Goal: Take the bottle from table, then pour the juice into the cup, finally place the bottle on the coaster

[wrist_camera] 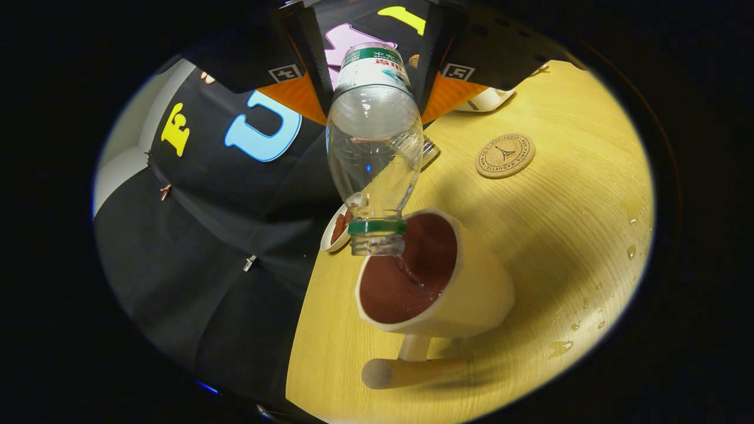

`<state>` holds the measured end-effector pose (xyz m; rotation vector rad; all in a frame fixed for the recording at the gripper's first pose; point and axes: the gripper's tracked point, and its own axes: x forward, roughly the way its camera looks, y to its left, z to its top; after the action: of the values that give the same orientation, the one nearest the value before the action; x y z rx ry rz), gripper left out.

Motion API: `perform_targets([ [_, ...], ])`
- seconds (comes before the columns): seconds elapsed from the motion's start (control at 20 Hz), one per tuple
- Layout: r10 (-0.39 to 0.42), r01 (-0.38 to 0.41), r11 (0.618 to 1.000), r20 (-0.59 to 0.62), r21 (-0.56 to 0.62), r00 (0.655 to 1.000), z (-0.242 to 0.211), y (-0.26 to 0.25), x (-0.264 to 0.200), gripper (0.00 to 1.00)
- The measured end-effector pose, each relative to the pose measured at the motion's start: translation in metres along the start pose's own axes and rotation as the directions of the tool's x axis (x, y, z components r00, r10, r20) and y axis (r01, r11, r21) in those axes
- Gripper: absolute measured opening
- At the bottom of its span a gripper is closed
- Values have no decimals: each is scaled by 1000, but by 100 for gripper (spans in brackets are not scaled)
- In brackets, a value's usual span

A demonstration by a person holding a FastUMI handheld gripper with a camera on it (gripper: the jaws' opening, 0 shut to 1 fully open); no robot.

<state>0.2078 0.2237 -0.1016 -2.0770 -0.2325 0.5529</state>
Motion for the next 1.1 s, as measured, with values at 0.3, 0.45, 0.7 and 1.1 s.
perform_targets([
  [0.3, 10, -10, 1000, -4, -8, 1000, 2, 1, -2, 70],
  [0.45, 12, -12, 1000, -2, -13, 1000, 2, 0, -2, 70],
  [0.7, 6, -6, 999, 1, -32, 1000, 4, -1, -4, 70],
  [1.1, 0, 0, 1000, -22, 2, 1000, 2, 1, -6, 70],
])
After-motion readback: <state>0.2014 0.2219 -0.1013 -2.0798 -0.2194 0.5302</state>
